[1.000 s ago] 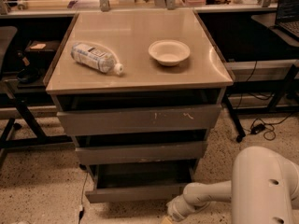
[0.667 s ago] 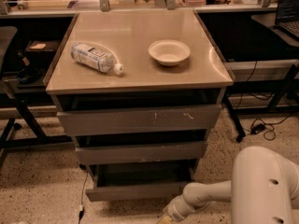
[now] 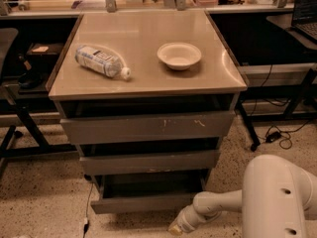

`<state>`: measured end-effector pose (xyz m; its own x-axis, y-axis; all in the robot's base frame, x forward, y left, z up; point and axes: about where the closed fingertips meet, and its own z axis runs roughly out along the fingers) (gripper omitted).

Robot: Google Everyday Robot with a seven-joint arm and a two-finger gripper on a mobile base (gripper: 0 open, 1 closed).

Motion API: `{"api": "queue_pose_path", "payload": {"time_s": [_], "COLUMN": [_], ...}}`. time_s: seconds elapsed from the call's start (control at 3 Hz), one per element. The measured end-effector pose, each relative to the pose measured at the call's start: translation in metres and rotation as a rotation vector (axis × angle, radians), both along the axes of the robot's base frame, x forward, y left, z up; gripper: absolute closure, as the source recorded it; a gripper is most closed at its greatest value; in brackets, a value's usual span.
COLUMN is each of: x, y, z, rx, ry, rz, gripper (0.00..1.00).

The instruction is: Close bottom drawer

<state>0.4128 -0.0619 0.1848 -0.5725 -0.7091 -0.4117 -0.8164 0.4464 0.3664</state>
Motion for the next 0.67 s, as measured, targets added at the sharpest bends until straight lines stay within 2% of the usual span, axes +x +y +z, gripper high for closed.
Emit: {"api": "queue_pose_path", "payload": {"time_s": [0.33, 0.67], "x": [0.024, 0.049], "y": [0.001, 0.002], "z": [-0.008, -0.016], "rx": [-0.018, -0.035], "ry": [-0.025, -0.045], "rz": [0.000, 0.001], "gripper": [1.00, 1.00]}}
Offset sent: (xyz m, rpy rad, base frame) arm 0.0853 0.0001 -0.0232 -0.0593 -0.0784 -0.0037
